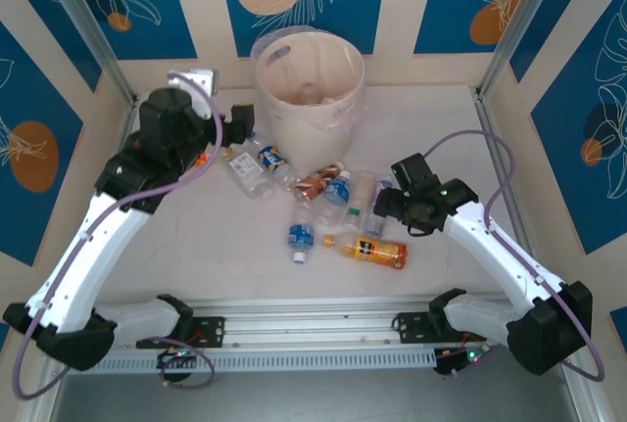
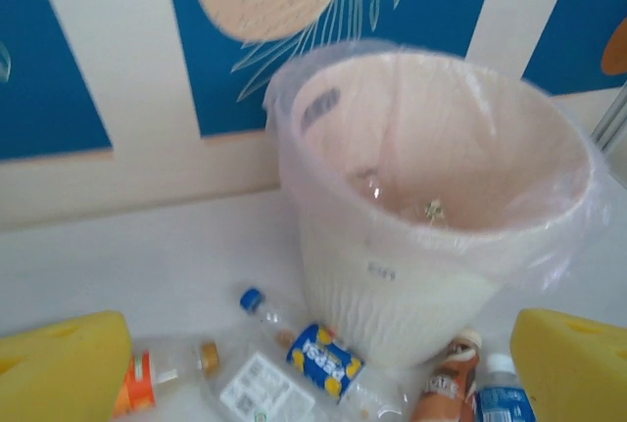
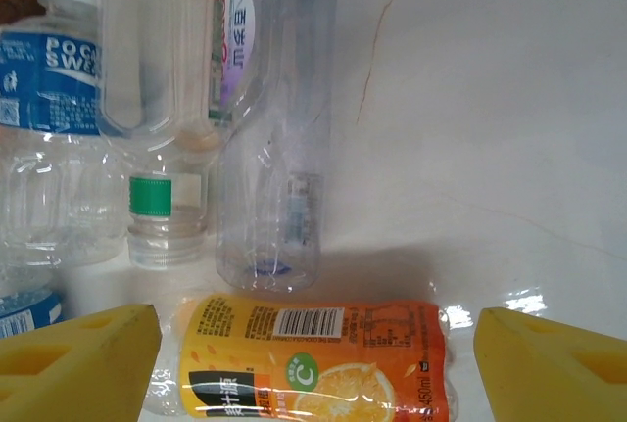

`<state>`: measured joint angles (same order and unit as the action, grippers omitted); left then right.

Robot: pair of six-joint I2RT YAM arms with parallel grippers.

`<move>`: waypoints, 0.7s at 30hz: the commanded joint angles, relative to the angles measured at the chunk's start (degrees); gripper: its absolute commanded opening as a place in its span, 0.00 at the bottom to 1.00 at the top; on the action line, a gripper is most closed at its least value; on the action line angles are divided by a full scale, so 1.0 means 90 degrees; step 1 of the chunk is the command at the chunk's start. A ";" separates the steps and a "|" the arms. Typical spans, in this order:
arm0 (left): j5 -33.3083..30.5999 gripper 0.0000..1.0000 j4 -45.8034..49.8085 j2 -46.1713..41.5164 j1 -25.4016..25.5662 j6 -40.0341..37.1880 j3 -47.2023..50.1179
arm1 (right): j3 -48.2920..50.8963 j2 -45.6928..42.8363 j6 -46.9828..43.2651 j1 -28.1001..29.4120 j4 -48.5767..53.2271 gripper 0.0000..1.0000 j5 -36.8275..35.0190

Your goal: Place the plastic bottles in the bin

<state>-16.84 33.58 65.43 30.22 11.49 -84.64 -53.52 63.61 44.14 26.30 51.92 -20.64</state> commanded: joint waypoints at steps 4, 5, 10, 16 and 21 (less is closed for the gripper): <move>0.0526 0.99 -0.0277 -0.1030 -0.0018 0.1669 0.2045 | 0.0564 -0.0215 0.0213 0.0061 0.0071 0.93 0.0594; 0.0816 0.99 -0.0414 -0.1150 -0.0018 0.1776 0.2353 | 0.0661 -0.0242 0.0216 0.0065 0.0021 0.95 0.0682; 0.1391 1.00 -0.0775 -0.1429 0.0694 0.1603 0.3424 | 0.0837 -0.0263 0.0233 0.0056 -0.0056 0.97 0.0913; -0.0405 0.99 -0.0801 -0.1237 0.2801 0.0715 0.3948 | 0.0804 -0.0223 0.0305 -0.0081 0.0032 0.98 0.1102; -0.1744 0.99 -0.1398 -0.0063 0.4348 -0.0117 0.3951 | 0.0944 -0.0223 0.0160 -0.0392 -0.0108 0.98 0.1582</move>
<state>-22.98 25.21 60.10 64.45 16.62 -49.36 -46.17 62.04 45.63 24.21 51.22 -10.74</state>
